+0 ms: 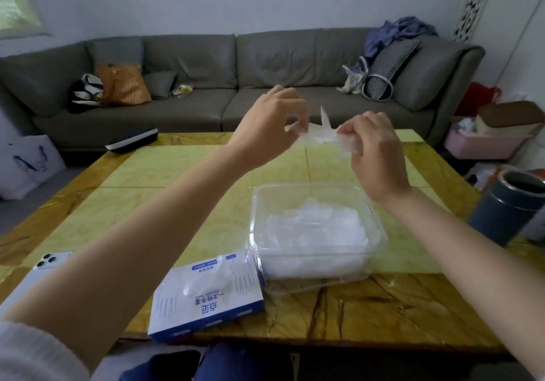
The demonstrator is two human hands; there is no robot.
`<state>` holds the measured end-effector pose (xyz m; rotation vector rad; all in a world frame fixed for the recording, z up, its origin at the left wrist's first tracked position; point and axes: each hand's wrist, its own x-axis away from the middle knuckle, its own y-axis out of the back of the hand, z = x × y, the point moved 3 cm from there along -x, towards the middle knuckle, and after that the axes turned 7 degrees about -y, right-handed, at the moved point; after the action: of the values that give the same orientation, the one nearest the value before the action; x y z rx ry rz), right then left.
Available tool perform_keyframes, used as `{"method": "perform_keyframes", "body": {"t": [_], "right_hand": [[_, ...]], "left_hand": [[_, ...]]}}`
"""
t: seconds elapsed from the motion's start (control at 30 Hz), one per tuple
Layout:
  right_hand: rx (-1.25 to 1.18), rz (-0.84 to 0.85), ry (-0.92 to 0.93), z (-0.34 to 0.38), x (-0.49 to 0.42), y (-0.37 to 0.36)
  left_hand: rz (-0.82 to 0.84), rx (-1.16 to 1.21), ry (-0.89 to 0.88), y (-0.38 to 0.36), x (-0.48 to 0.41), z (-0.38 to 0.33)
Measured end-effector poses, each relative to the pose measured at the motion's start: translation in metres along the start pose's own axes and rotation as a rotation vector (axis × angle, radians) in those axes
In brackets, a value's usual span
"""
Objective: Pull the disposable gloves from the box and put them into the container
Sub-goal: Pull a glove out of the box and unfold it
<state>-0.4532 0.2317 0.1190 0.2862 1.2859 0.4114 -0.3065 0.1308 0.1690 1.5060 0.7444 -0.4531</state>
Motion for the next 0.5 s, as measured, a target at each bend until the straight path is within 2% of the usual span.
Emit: {"method": "perform_keyframes", "body": {"t": [0.07, 0.13, 0.23, 0.3, 0.5], "right_hand": [[0.02, 0.16, 0.102, -0.003, 0.025, -0.01], [0.043, 0.42, 0.154, -0.006, 0.048, -0.024], [0.071, 0.903, 0.036, -0.015, 0.074, -0.046], [0.071, 1.131, -0.079, -0.021, 0.085, -0.059], [0.128, 1.426, -0.198, -0.028, 0.101, -0.077]], "left_hand": [[0.099, -0.075, -0.085, -0.016, 0.021, 0.004], [0.291, -0.078, -0.075, -0.036, 0.046, 0.011], [0.607, -0.164, -0.07, -0.067, 0.08, 0.023], [0.74, -0.207, -0.099, -0.084, 0.093, 0.028], [1.048, -0.351, -0.171, -0.125, 0.108, 0.03]]}}
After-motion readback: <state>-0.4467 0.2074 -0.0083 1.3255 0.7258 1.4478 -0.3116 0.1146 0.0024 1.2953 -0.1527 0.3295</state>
